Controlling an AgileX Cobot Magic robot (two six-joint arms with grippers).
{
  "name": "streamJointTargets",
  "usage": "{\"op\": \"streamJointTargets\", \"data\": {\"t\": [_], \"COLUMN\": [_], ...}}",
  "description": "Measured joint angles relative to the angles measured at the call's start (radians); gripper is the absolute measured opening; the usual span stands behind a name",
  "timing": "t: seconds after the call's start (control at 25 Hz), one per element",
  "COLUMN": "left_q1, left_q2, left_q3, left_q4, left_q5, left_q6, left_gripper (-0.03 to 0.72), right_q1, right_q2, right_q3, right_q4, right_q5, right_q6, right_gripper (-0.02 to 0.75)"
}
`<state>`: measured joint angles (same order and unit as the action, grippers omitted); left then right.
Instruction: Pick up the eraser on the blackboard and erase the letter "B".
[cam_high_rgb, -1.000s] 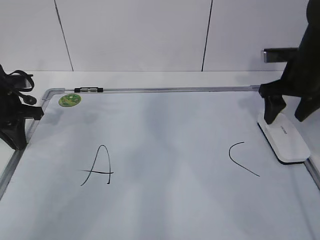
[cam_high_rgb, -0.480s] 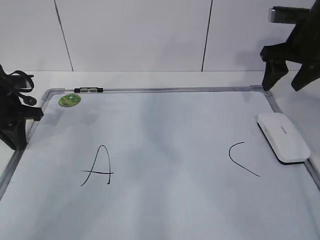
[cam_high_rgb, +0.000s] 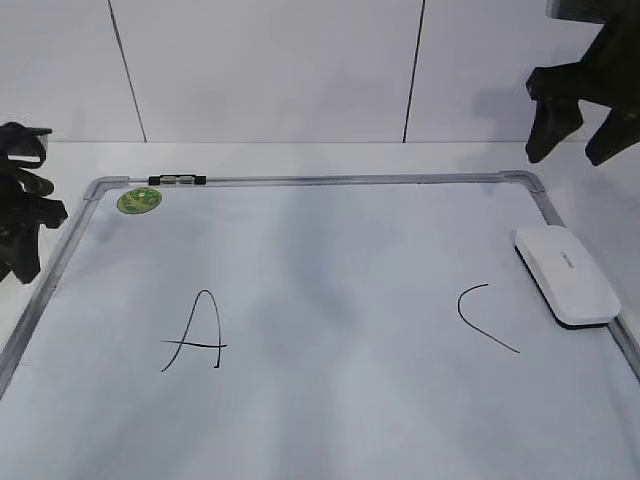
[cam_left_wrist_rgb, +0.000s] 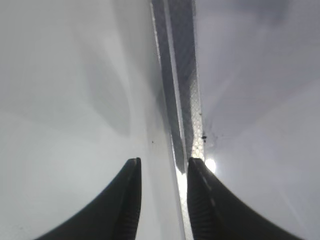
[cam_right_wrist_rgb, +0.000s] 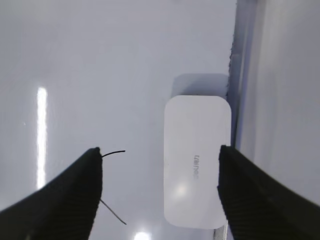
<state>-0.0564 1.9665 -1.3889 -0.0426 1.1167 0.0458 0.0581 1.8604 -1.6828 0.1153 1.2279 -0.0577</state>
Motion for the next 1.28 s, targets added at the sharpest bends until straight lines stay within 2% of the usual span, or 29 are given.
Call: {"op": "streamJointTargets", "data": {"t": [0.36,0.68,0.92,1.28], "left_q1": [0.000,0.000,0.000,0.000], "left_q2": [-0.209,-0.515,-0.763,-1.051], "left_q3": [0.002,0.028,0.118,0.341], "left_q4": [0.000,-0.052,-0.082,-0.129], "left_q5": [0.091,0.106,0.124,0.126], "left_q6": [0.000,0.001,0.001,0.001], "left_gripper": [0.235,0.232,0.234,0.235], "right_q1": [0.000,0.000,0.000,0.000], "right_q2": [-0.113,-0.398,-0.631,-0.873], "right_q3": [0.017,0.259,0.448,0.662], "right_q4": [0.047,0.008,-0.065,-0.072], "right_q5": [0.003,0.005,0.013,0.007], "right_q6": [0.002,0.002,0.002,0.002], "right_gripper": [0.564,0.563,0.562,0.562]}}
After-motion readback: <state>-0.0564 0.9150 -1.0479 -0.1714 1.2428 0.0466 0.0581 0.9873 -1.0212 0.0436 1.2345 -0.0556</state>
